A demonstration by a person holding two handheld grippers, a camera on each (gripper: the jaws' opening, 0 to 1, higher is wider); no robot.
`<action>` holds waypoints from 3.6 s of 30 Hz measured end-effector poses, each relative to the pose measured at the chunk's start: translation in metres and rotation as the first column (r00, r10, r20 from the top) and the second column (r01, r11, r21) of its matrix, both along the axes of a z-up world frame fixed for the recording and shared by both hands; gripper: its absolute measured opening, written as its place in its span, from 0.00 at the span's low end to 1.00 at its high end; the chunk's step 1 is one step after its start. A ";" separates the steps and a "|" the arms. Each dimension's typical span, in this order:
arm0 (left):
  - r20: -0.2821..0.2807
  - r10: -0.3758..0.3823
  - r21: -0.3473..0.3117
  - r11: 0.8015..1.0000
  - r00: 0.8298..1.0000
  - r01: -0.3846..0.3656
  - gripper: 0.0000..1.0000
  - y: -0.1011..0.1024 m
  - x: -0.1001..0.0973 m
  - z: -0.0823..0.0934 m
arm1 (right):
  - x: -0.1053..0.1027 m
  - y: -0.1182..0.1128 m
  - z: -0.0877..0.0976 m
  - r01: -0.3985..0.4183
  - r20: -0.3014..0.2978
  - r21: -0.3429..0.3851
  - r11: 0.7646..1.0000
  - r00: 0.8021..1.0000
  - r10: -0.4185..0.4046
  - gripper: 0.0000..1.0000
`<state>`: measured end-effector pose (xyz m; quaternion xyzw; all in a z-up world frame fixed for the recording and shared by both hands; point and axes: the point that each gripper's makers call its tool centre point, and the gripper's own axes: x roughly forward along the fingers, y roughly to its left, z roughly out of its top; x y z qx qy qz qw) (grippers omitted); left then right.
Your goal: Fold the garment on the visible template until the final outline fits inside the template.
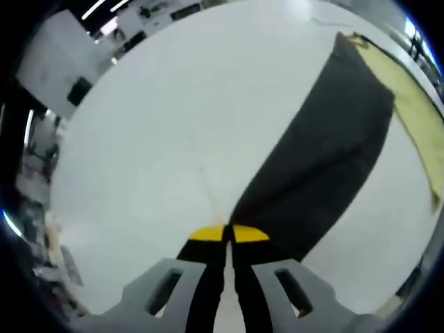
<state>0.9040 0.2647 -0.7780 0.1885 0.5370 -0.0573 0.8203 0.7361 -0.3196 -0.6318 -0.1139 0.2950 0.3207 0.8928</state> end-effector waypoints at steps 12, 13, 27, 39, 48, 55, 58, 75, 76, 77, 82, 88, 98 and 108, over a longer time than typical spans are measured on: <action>-0.032 -0.031 0.032 0.999 0.999 0.032 0.00 0.004 0.002 -0.001 | -0.001 0.002 -0.004 0.008 -0.011 -0.001 1.000 1.000 -0.008 1.00; -0.033 -0.030 0.031 0.999 0.999 0.031 0.00 0.004 0.002 -0.001 | -0.001 0.002 -0.005 0.008 -0.010 -0.002 1.000 1.000 -0.008 1.00; -0.010 -0.089 0.099 0.991 0.996 0.090 0.12 0.009 -0.001 0.004 | 0.000 -0.001 -0.004 0.013 0.001 0.009 1.000 1.000 -0.013 1.00; 0.033 -0.101 0.127 0.987 0.994 0.096 0.27 0.012 -0.005 0.010 | 0.004 0.003 0.000 -0.008 0.013 0.005 1.000 1.000 0.008 1.00; 0.063 -0.043 0.063 0.997 0.997 0.039 0.36 0.013 -0.014 0.014 | 0.004 0.007 0.001 -0.021 0.023 0.009 1.000 1.000 0.021 1.00; 0.116 -0.027 0.004 1.000 0.993 0.027 0.47 0.005 -0.015 0.025 | 0.004 0.006 0.002 -0.025 0.029 0.008 1.000 0.999 0.025 1.00; 0.187 0.027 -0.115 0.993 0.982 -0.005 0.52 -0.012 -0.012 0.033 | 0.004 0.005 0.002 -0.026 0.033 0.011 1.000 0.999 0.025 1.00; 0.258 -0.046 -0.210 0.972 0.965 0.102 0.80 -0.064 -0.022 0.056 | 0.000 0.001 0.003 -0.033 0.047 0.018 0.999 0.998 0.032 1.00; 0.270 -0.053 -0.227 0.967 0.962 0.117 0.81 -0.069 -0.022 0.058 | 0.001 0.001 0.003 -0.032 0.050 0.018 0.999 0.998 0.031 1.00; 0.271 -0.055 -0.231 0.965 0.961 0.120 0.81 -0.071 -0.023 0.058 | 0.001 0.001 0.003 -0.034 0.051 0.018 0.999 0.998 0.033 1.00; 0.257 -0.062 -0.244 0.961 0.964 0.127 0.85 -0.079 -0.032 0.054 | -0.002 0.004 0.002 -0.045 0.050 0.019 0.999 0.998 0.044 1.00; 0.267 -0.064 -0.285 0.948 0.962 0.142 0.93 -0.090 -0.037 0.059 | 0.000 0.001 0.004 -0.045 0.057 0.016 0.999 0.997 0.044 1.00; 0.317 -0.110 -0.314 0.925 0.942 0.213 0.98 -0.120 -0.044 0.078 | 0.000 0.003 0.005 -0.052 0.070 0.026 0.998 0.996 0.050 1.00; 0.352 -0.127 -0.315 0.917 0.927 0.245 1.00 -0.141 -0.057 0.096 | 0.003 -0.003 0.005 -0.061 0.076 0.028 0.998 0.995 0.058 1.00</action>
